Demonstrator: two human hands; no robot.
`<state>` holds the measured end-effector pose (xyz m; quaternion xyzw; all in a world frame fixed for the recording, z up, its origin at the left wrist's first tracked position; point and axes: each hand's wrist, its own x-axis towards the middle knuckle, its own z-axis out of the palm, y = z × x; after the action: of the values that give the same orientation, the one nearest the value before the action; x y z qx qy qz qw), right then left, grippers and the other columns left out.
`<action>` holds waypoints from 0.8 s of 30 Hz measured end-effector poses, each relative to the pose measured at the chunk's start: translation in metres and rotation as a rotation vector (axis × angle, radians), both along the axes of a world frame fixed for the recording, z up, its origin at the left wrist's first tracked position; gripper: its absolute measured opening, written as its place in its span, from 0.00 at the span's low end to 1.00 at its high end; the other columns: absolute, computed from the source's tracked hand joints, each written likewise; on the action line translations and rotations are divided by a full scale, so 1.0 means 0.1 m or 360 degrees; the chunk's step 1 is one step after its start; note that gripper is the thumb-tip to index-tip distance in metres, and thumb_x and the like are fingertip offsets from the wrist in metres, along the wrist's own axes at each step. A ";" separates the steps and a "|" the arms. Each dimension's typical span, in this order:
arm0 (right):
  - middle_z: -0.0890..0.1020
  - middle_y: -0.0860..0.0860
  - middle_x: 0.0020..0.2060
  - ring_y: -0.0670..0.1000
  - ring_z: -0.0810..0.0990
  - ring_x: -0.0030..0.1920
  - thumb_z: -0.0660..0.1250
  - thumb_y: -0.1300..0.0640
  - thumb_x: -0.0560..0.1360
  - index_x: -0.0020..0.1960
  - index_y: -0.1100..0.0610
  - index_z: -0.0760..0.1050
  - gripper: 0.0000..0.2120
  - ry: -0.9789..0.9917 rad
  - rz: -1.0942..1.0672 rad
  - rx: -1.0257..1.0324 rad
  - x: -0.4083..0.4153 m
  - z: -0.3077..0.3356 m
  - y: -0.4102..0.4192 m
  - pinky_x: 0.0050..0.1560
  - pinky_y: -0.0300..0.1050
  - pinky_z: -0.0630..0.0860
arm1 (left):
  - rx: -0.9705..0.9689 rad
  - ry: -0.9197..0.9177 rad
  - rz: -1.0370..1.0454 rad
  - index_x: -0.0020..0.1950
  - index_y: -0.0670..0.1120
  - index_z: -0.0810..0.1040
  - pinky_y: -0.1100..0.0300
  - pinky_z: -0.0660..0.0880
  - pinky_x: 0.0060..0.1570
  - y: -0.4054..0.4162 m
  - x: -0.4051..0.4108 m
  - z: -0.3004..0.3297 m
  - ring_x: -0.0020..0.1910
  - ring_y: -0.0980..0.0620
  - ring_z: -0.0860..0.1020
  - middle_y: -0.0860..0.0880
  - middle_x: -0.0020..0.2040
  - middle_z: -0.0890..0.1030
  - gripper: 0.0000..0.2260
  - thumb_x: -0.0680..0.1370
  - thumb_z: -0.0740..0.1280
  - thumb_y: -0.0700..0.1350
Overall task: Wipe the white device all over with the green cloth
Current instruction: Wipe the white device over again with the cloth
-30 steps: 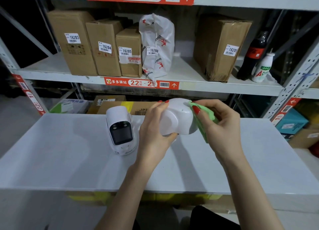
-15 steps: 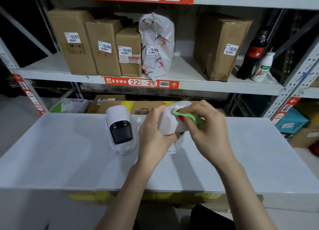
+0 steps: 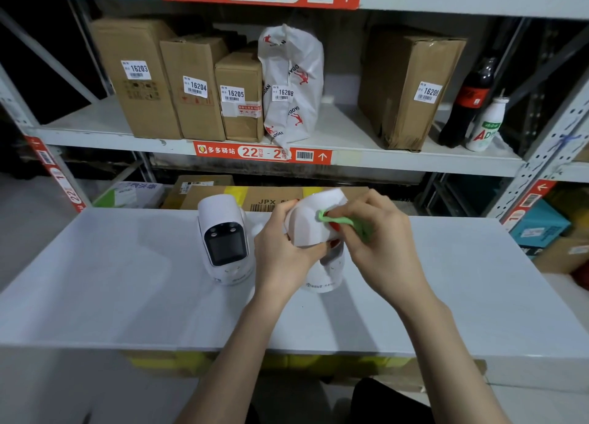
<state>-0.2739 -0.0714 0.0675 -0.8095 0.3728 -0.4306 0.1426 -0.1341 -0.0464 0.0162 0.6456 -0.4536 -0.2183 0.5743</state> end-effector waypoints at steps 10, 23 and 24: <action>0.77 0.45 0.45 0.40 0.76 0.45 0.68 0.67 0.73 0.50 0.52 0.82 0.12 -0.0338 -0.0261 0.0099 -0.02 0.01 -0.03 0.46 0.25 0.68 | 0.0046 0.0061 -0.0122 0.58 0.59 0.72 0.67 0.78 0.41 0.04 -0.04 0.09 0.52 0.55 0.79 0.68 0.51 0.75 0.30 0.62 0.82 0.44; 0.81 0.41 0.38 0.47 0.79 0.41 0.66 0.63 0.76 0.45 0.53 0.80 0.08 -0.0618 -0.0427 0.0655 -0.11 -0.05 -0.10 0.42 0.44 0.75 | 0.0072 0.0179 -0.0225 0.58 0.61 0.71 0.73 0.74 0.37 0.07 -0.04 0.11 0.55 0.55 0.79 0.66 0.53 0.75 0.30 0.64 0.82 0.43; 0.80 0.40 0.38 0.44 0.78 0.41 0.66 0.63 0.76 0.45 0.52 0.80 0.08 -0.0628 -0.0411 0.0677 -0.11 -0.05 -0.10 0.42 0.42 0.75 | 0.0082 0.0210 -0.0223 0.58 0.61 0.71 0.73 0.74 0.36 0.06 -0.04 0.11 0.54 0.55 0.80 0.66 0.53 0.75 0.30 0.64 0.82 0.44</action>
<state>-0.2851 -0.0814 0.0625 -0.6083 0.5192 -0.5063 0.3226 -0.1383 -0.0401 0.0276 0.6111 -0.4529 -0.3116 0.5695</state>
